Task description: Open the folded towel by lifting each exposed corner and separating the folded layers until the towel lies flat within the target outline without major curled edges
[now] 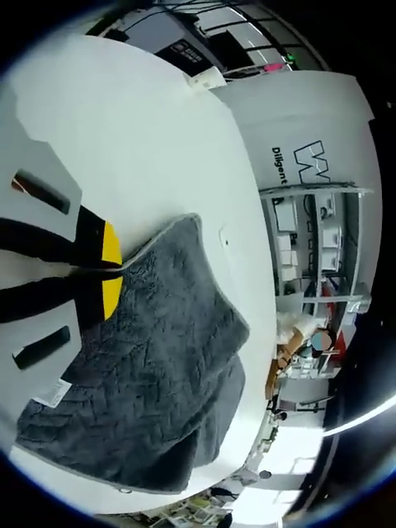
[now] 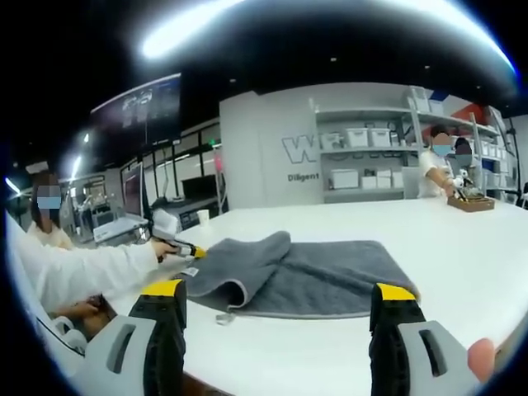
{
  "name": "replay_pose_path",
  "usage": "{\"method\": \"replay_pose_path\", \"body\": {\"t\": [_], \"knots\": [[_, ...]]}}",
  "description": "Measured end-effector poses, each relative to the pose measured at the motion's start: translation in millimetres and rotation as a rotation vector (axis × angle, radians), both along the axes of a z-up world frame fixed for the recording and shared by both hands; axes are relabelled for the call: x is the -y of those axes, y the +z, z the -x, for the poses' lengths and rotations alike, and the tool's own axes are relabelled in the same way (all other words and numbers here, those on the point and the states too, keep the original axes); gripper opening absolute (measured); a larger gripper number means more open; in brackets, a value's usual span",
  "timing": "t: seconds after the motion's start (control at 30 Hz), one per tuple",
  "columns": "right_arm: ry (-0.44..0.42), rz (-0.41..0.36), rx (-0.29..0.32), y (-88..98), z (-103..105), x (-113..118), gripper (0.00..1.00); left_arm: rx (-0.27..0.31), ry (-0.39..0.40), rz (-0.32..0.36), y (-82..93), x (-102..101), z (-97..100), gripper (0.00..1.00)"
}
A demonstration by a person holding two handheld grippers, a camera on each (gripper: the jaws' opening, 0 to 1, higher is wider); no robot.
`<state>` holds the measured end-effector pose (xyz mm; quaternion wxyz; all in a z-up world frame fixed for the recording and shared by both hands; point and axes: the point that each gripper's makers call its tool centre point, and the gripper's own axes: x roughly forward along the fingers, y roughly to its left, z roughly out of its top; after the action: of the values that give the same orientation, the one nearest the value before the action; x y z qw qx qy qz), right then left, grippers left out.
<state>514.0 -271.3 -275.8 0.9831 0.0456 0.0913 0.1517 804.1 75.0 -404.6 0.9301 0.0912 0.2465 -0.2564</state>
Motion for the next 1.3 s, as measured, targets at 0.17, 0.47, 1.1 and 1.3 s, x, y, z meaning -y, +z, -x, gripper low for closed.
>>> {"method": "replay_pose_path", "body": {"t": [0.17, 0.47, 1.1, 1.3], "knots": [[0.000, 0.007, -0.007, -1.2, 0, 0, 0.93, 0.013, 0.008, -0.043, 4.3, -14, 1.0, 0.03], [-0.005, 0.008, -0.020, -3.4, 0, 2, 0.96, 0.005, 0.060, -0.082, 0.2, -48, 3.5, 0.03], [-0.005, 0.014, -0.051, -8.8, -2, 0, 0.99, -0.002, 0.176, -0.166, -3.6, -126, 9.9, 0.03], [-0.008, 0.012, -0.052, -8.8, -2, 1, 0.99, 0.000, 0.196, -0.207, -3.9, -145, 11.8, 0.03]]}}
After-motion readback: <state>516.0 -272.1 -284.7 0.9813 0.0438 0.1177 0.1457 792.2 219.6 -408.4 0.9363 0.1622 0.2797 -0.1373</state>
